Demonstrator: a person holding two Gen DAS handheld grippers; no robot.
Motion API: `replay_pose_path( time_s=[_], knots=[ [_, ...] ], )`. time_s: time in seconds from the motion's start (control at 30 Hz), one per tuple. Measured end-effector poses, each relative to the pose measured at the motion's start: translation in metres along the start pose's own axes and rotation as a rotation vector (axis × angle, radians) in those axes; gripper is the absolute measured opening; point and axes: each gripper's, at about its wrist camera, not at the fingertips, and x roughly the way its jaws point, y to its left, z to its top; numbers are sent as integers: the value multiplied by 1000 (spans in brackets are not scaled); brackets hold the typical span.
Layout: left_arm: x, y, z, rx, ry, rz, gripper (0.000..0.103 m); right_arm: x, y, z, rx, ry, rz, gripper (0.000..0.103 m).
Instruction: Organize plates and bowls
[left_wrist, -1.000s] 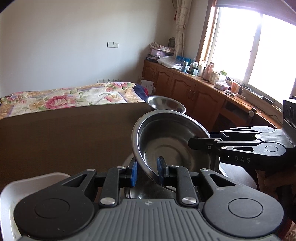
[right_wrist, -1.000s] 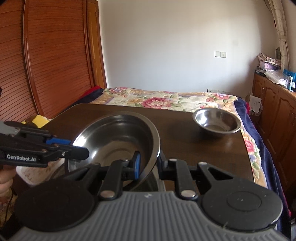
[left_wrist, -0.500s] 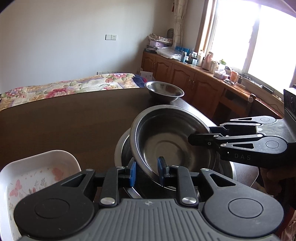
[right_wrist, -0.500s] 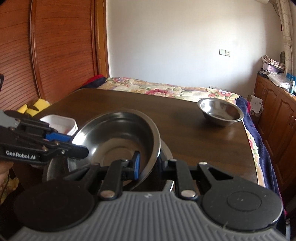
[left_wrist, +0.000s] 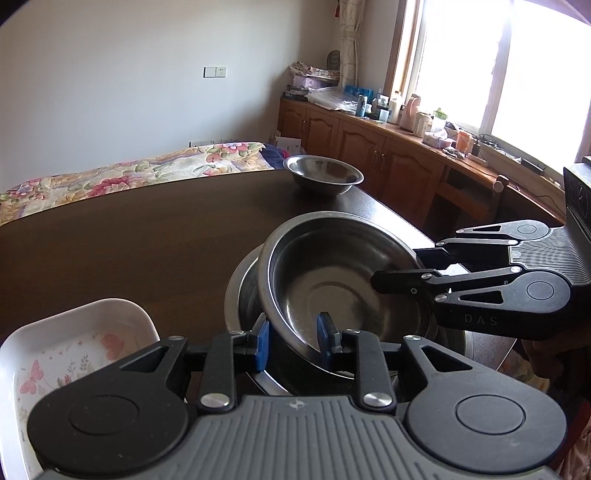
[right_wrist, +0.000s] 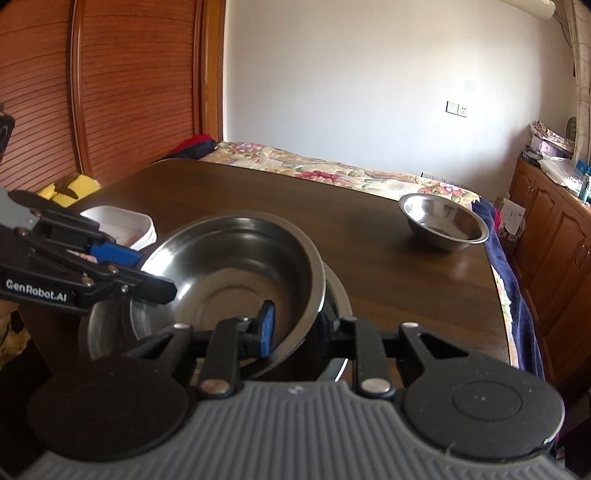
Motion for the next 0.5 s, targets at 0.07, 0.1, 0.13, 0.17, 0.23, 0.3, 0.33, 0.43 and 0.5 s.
replay_pose_path(
  time_s=[0.07,0.1,0.13,0.17,0.23,0.3,0.33,0.43,0.5],
  knots=[
    [0,-2,0,5,2,1,27,-1,0,0,-1,0,10,33],
    [0,-2,-1,6,3,0,27,-1,1,0,-3,0,15,38],
    [0,-3,-1,9,5,1,27,-2,2,0,-7,-1,20,41],
    [0,-3,-1,12,5,2,27,-2,4,1,-12,-1,21,43],
    [1,-4,-1,17,7,4,27,-3,7,1,-28,0,21,49],
    [1,-5,-2,21,8,5,27,-5,10,2,-43,-3,21,55],
    [1,-4,-2,20,8,6,27,-5,11,2,-47,-5,22,59],
    [2,-7,-3,21,6,11,27,-7,12,5,-65,-13,11,62],
    [2,-7,-4,20,6,6,27,-8,12,6,-77,-25,-8,70]
  ],
)
